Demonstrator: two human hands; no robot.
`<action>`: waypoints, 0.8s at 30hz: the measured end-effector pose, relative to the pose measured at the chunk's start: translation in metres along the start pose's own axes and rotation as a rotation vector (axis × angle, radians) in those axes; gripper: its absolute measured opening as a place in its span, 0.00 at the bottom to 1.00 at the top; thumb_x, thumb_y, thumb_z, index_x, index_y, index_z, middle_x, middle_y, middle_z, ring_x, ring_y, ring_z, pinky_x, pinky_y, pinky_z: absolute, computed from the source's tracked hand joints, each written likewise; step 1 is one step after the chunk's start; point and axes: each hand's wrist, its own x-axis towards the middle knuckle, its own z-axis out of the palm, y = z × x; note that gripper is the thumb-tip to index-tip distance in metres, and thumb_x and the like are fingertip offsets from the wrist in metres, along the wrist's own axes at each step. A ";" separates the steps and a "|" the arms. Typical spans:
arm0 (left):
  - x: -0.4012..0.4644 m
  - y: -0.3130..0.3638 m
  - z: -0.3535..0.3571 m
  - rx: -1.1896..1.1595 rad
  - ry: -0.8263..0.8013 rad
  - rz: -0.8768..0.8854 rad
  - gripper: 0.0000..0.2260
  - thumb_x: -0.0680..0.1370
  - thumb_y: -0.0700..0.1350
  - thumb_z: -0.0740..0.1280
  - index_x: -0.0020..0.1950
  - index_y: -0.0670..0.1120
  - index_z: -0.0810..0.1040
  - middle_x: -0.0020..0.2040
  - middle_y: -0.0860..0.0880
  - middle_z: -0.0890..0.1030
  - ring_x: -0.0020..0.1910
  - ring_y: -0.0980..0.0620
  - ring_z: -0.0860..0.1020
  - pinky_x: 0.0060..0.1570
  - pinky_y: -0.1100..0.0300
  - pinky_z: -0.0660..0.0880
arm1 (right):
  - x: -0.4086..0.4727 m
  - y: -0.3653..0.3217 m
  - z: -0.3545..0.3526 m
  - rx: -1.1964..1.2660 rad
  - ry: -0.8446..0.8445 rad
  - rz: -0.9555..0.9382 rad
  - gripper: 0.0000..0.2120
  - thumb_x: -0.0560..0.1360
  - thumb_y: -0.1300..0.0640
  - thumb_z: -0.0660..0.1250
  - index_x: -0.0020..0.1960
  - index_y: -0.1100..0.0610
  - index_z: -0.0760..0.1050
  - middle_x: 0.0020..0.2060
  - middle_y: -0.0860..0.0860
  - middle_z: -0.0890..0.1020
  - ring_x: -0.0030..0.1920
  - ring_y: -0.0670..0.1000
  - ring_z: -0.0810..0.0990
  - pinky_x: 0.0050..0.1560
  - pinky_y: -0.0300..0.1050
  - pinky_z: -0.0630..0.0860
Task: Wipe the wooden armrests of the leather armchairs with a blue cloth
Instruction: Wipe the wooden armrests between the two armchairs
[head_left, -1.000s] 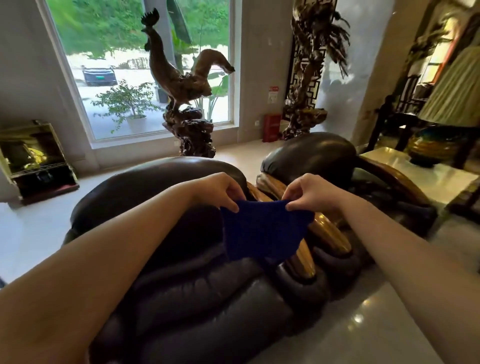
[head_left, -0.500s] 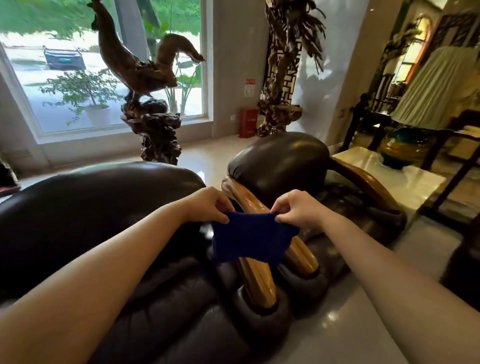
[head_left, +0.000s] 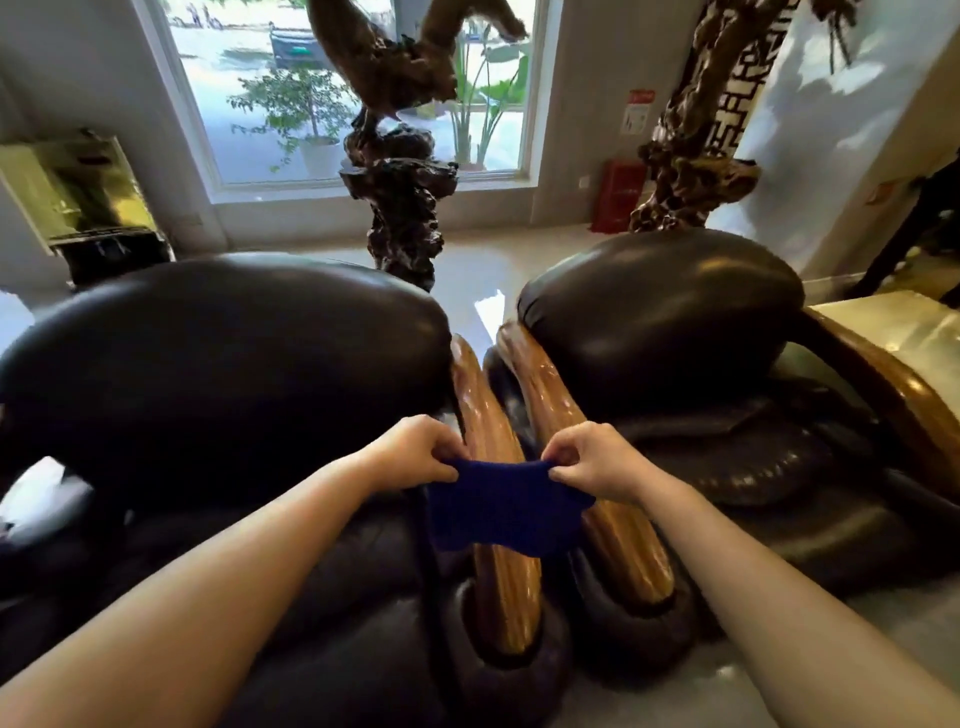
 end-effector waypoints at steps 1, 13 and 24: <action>0.008 -0.003 0.012 -0.015 0.019 -0.044 0.10 0.69 0.38 0.71 0.49 0.46 0.83 0.46 0.47 0.84 0.45 0.51 0.81 0.50 0.56 0.78 | 0.010 0.015 0.003 -0.005 -0.032 -0.017 0.06 0.70 0.60 0.68 0.45 0.53 0.81 0.40 0.46 0.82 0.43 0.44 0.80 0.42 0.37 0.76; 0.076 -0.029 0.093 -0.214 0.074 -0.341 0.10 0.71 0.39 0.70 0.43 0.55 0.79 0.42 0.53 0.82 0.44 0.58 0.81 0.46 0.60 0.79 | 0.085 0.119 0.037 0.093 -0.243 -0.087 0.07 0.72 0.58 0.69 0.44 0.46 0.77 0.40 0.43 0.80 0.41 0.40 0.80 0.37 0.35 0.74; 0.155 -0.090 0.097 -0.326 0.068 -0.380 0.09 0.72 0.38 0.70 0.47 0.52 0.80 0.42 0.53 0.82 0.43 0.59 0.81 0.45 0.62 0.79 | 0.170 0.147 0.057 0.108 -0.264 0.009 0.06 0.72 0.59 0.68 0.46 0.50 0.77 0.40 0.45 0.80 0.42 0.43 0.80 0.41 0.39 0.77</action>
